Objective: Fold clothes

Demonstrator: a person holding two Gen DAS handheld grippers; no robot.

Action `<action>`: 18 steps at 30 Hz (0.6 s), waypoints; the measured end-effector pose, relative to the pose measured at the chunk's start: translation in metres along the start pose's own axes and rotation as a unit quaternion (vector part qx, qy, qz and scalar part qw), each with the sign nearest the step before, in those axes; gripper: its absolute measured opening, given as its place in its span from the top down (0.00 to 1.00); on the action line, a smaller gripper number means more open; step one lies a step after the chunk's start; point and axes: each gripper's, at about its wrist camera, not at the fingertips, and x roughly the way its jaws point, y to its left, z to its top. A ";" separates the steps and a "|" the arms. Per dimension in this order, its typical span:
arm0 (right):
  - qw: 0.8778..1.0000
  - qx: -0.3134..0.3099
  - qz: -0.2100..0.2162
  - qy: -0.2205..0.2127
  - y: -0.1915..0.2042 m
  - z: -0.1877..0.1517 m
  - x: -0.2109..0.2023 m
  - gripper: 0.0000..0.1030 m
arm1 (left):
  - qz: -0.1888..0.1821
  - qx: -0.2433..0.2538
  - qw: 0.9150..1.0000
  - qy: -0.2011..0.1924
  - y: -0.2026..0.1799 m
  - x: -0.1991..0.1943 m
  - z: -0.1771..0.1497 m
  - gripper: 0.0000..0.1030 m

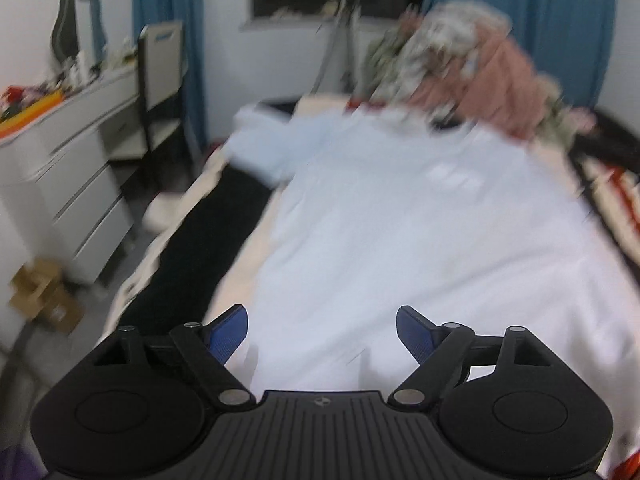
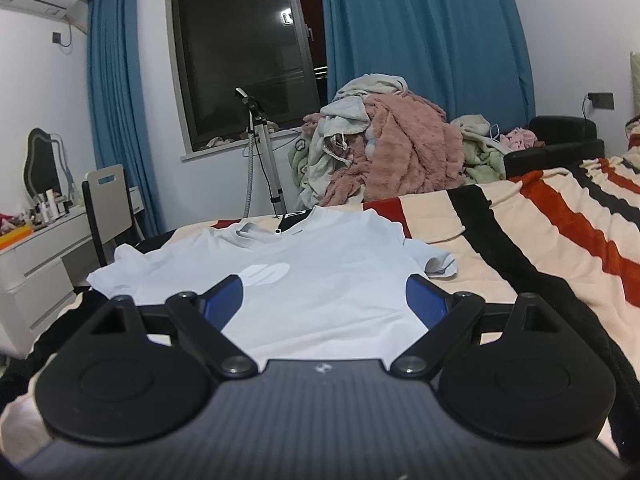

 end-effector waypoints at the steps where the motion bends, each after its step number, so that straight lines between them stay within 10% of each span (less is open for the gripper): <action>1: 1.000 -0.002 0.000 0.000 0.000 0.000 0.000 0.13 | -0.006 0.002 1.000 -0.013 -0.010 0.001 0.002 0.11; 7: 1.000 0.000 0.001 -0.002 -0.001 0.000 0.000 0.13 | -0.075 -0.022 0.992 -0.097 -0.050 0.023 -0.015 0.04; 18: 1.000 0.004 0.002 0.013 0.003 -0.005 0.018 0.13 | -0.063 -0.044 0.994 -0.084 -0.032 0.054 -0.028 0.02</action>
